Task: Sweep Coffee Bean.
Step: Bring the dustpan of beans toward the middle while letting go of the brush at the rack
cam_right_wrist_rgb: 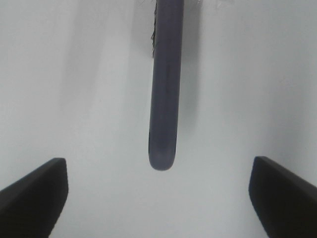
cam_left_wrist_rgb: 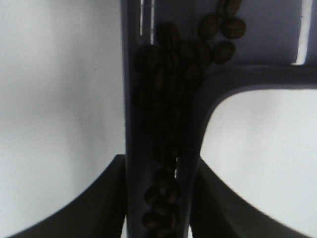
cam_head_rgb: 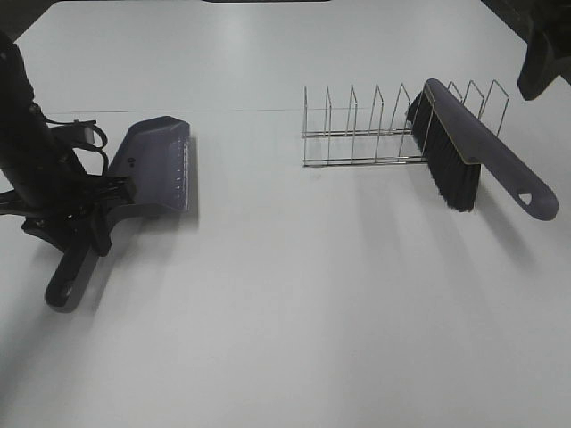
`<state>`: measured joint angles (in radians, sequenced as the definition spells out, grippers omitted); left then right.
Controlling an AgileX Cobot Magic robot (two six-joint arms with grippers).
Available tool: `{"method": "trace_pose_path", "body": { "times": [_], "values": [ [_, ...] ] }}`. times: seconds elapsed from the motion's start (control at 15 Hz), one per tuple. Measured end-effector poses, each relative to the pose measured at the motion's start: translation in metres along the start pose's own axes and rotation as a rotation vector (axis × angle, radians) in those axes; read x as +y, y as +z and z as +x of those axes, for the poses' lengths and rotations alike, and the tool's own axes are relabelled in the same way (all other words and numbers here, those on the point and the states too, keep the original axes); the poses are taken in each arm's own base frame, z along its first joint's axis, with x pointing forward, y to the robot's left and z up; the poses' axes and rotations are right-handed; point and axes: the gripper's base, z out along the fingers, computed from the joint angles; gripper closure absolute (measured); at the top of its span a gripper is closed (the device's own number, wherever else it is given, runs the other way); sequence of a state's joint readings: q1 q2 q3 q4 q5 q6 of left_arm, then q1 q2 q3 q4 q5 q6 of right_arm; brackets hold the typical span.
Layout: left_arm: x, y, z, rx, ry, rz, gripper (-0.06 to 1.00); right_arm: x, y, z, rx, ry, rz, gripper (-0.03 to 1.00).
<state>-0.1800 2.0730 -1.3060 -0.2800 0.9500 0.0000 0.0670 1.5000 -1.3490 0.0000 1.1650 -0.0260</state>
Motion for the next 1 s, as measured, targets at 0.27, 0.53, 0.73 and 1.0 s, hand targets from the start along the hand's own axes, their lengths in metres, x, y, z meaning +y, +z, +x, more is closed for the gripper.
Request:
{"method": "trace_pose_path", "body": {
  "times": [0.27, 0.53, 0.73, 1.0],
  "values": [
    [0.002, 0.017, -0.006, 0.027, 0.02, -0.007, 0.62, 0.003, -0.015, 0.048, -0.057, 0.009, -0.017, 0.1],
    [0.002, 0.017, -0.01, -0.022, 0.02, -0.007, 0.62, 0.004, -0.025, 0.081, -0.09, 0.009, -0.018, 0.1],
    [0.002, 0.017, -0.01, -0.022, 0.01, -0.007, 0.62, 0.005, -0.029, 0.109, -0.108, 0.009, -0.017, 0.1],
    [0.002, 0.016, -0.009, -0.006, 0.001, -0.003, 0.32, 0.008, -0.045, 0.152, -0.199, 0.02, -0.04, 0.1]
  ]
}}
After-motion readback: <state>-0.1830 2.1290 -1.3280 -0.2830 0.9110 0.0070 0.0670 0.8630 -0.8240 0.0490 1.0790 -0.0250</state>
